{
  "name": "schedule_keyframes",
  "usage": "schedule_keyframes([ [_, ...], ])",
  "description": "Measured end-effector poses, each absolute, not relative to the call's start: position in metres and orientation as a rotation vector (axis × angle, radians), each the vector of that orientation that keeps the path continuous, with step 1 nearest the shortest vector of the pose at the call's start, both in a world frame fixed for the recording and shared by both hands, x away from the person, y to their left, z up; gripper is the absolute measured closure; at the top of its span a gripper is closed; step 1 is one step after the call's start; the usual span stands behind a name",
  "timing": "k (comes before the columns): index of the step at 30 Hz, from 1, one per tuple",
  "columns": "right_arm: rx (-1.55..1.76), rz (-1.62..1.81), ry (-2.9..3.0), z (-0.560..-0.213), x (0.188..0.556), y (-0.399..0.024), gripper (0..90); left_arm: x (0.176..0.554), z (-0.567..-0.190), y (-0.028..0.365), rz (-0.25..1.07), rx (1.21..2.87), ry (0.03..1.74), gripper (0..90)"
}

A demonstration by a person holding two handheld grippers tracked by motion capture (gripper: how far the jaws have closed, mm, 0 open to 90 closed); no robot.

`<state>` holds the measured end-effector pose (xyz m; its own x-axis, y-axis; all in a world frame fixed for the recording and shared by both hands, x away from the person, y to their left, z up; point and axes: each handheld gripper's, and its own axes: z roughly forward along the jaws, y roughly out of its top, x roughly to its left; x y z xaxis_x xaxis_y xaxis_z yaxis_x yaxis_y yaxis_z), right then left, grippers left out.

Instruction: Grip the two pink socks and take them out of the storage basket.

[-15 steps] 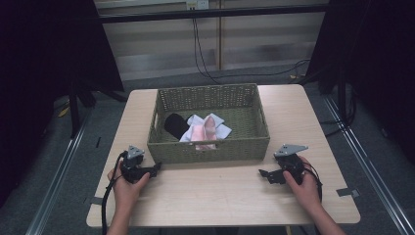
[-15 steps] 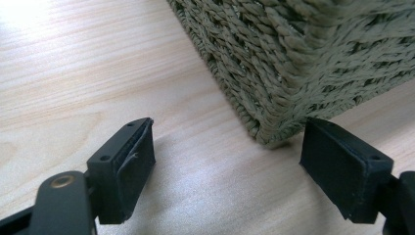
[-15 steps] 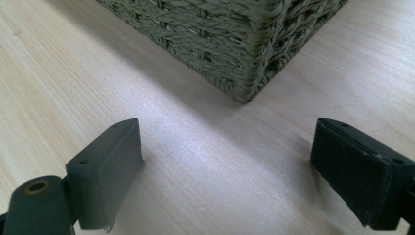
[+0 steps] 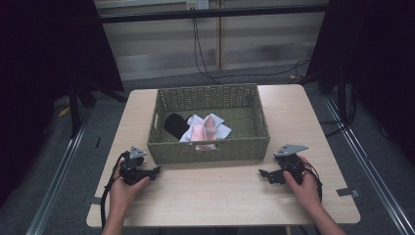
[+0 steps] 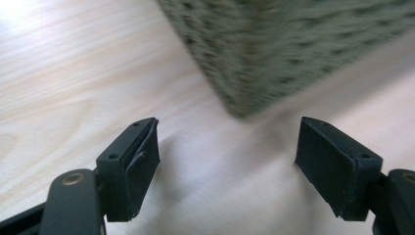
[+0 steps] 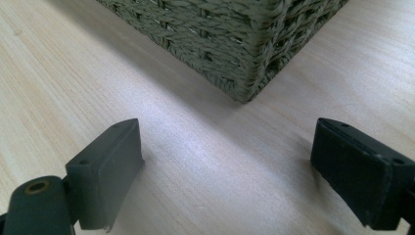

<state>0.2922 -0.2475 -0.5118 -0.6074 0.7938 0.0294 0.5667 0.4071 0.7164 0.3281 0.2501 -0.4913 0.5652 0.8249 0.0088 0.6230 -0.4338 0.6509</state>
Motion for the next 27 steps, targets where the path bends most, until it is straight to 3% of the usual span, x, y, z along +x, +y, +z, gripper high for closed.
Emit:
schedule_keyframes([
  [16, 1.18, 1.013, 2.352, -0.512, 0.292, -0.247, 11.2, 0.317, -0.402, 0.22, 0.256, 2.157, 0.992, 24.6],
  [27, 1.18, 1.013, 2.352, -0.512, 0.292, -0.247, 11.2, 0.332, -0.361, 0.195, 0.214, 2.204, 0.95, 24.7],
])
